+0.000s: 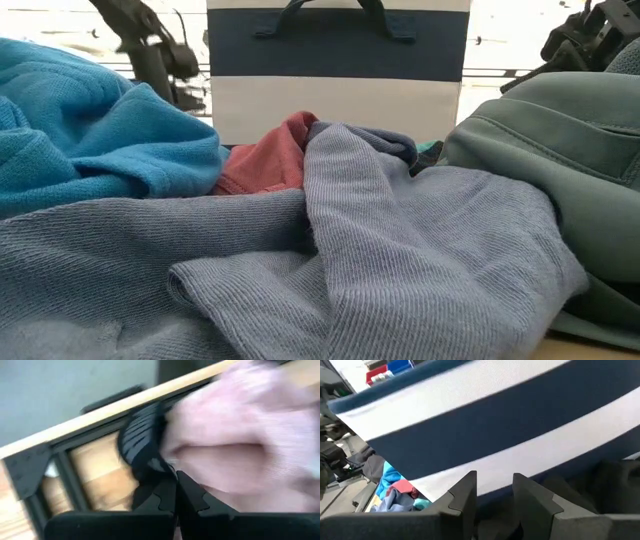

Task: Sort clothes
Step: Move the black boxer to the right of the table

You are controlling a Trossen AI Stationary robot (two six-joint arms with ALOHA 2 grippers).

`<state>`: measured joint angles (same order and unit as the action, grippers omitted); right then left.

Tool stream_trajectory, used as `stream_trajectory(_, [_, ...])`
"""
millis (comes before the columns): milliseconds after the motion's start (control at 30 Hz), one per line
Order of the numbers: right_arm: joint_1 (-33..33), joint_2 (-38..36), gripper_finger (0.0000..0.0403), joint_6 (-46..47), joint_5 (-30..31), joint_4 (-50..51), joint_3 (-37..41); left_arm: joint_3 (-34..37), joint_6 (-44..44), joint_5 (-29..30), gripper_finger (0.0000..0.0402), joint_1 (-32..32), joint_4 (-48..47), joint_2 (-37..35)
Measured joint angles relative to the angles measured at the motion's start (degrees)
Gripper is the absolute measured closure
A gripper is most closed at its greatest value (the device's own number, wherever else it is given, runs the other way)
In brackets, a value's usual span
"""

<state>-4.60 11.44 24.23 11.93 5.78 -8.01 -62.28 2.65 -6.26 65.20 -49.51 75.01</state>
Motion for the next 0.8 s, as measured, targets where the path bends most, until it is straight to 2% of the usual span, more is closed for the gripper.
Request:
stream_trajectory(233, [0.0,-0.02,0.0287,-0.04,-1.35,-7.7,0.0,0.0,2.15,-1.86,0.04,-2.4,-0.78,-14.06])
stream_trajectory(467, [-0.01,0.0,0.0287,-0.84,-6.36,-17.65,0.0,0.0,8.85,-1.97,0.04,-3.14,7.42,-26.11])
stream_trajectory(800, [0.0,0.0,0.0287,-5.15,-9.24,-31.18,0.0,-0.07,15.94,-6.05,0.04,-3.14,23.46,-34.31])
